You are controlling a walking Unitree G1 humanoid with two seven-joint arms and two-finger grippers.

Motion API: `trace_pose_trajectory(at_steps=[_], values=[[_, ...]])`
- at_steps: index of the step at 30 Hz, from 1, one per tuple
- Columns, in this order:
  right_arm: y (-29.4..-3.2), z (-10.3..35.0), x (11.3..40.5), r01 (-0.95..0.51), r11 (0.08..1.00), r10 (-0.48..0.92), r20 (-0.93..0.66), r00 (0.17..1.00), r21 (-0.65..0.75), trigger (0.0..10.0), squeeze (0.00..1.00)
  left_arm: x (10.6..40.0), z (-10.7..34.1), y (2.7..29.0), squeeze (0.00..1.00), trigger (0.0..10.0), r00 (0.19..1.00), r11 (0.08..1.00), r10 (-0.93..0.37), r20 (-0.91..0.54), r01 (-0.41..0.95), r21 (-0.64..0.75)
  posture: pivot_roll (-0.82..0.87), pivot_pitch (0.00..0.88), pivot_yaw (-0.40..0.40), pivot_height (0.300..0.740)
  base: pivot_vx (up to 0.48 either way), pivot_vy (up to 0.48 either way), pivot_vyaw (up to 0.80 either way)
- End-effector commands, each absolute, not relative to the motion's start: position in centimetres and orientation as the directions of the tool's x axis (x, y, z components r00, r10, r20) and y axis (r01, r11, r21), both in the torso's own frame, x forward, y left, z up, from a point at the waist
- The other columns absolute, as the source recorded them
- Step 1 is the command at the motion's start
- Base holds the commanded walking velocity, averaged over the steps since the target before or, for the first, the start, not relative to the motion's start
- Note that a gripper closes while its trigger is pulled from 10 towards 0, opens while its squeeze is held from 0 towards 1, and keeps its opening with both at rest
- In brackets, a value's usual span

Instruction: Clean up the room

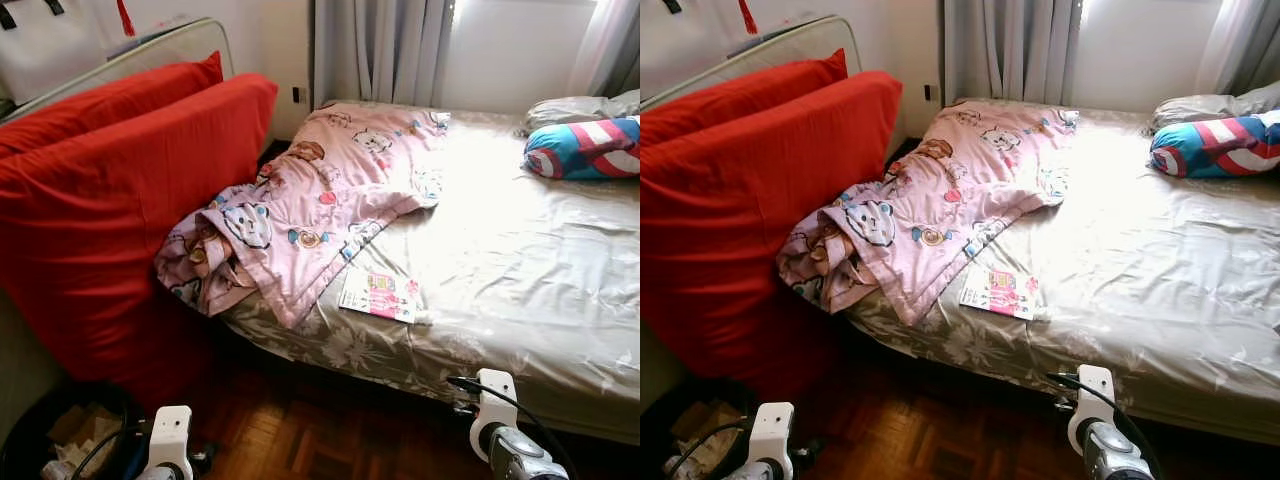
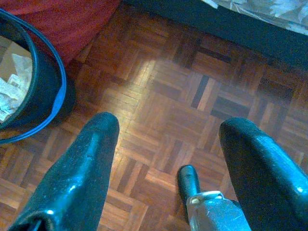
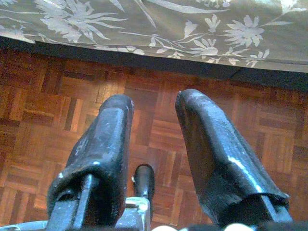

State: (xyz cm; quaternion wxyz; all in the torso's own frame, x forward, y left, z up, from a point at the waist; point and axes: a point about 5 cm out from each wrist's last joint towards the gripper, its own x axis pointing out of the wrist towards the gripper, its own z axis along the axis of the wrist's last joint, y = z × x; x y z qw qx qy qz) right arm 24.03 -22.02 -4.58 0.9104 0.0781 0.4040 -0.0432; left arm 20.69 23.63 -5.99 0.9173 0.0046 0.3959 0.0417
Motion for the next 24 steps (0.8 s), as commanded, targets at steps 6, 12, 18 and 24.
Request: trace_pose_trajectory(at_steps=[6,12,18,24], values=[[-21.96,-4.61,24.00,0.134,0.986,-0.014,-0.744,0.668,0.102,10.0,0.00,20.00,-6.36,23.80,0.00,10.0,0.663,0.996,0.081,-0.744,-0.085,0.032,-0.11,0.000,0.020,0.740,0.301,0.000,0.00],[-21.96,-4.62,23.98,0.134,0.986,-0.014,-0.745,0.667,0.102,10.0,0.00,19.99,-6.37,23.80,0.00,10.0,0.663,0.996,0.080,-0.744,-0.084,0.032,-0.11,0.000,0.020,0.740,0.316,0.000,0.00],[-21.96,-4.63,23.97,0.137,0.985,-0.014,-0.745,0.667,0.103,10.0,0.00,19.99,-6.37,23.79,0.00,10.0,0.664,0.996,0.078,-0.744,-0.085,0.029,-0.11,0.000,0.020,0.740,0.317,0.000,0.00],[-21.98,-4.62,23.99,0.142,0.985,-0.018,-0.745,0.667,0.103,10.0,0.00,20.02,-6.35,23.78,0.00,10.0,0.665,0.996,0.078,-0.743,-0.085,0.029,-0.10,0.000,0.018,0.740,0.322,0.000,0.00]])
